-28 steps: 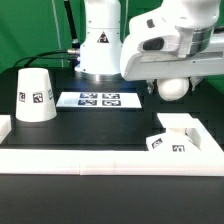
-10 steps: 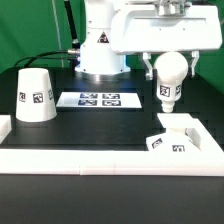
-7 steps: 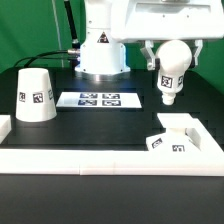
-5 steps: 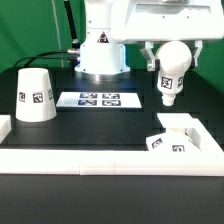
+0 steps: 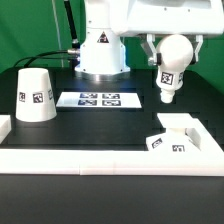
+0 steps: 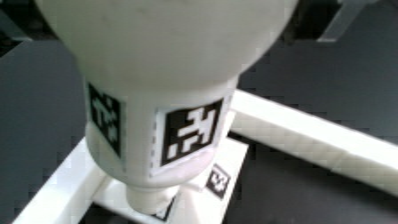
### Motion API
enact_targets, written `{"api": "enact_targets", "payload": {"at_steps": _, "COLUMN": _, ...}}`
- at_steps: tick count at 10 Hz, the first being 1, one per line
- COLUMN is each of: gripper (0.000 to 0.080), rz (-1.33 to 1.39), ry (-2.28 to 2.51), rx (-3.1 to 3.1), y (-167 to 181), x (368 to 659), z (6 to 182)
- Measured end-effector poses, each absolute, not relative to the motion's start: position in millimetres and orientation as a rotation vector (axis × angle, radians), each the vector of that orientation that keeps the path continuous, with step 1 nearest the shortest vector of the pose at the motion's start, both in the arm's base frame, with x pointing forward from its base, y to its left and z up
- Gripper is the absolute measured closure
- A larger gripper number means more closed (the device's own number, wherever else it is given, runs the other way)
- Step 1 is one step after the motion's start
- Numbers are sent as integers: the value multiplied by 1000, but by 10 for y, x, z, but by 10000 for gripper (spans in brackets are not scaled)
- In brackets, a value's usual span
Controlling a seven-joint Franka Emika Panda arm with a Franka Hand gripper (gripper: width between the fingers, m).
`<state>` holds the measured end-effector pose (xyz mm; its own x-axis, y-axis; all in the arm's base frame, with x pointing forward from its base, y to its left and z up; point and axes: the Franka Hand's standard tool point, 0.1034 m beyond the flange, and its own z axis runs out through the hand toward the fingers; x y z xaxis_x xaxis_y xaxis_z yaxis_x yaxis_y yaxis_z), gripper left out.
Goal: Assemble lamp
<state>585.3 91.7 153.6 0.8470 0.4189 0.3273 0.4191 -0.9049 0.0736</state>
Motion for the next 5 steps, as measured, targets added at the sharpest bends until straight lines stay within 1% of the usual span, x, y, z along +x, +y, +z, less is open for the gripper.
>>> {"api": "enact_targets", "payload": {"at_steps": 2, "gripper": 223, "rz": -588, "ry": -757, "rx": -3006, "y": 902, "x": 5983, "z": 1586}}
{"api": "enact_targets", "payload": {"at_steps": 5, "gripper": 223, "rz": -635, "ry": -759, "rx": -3004, "y": 876, "x": 5987, "z": 1573}}
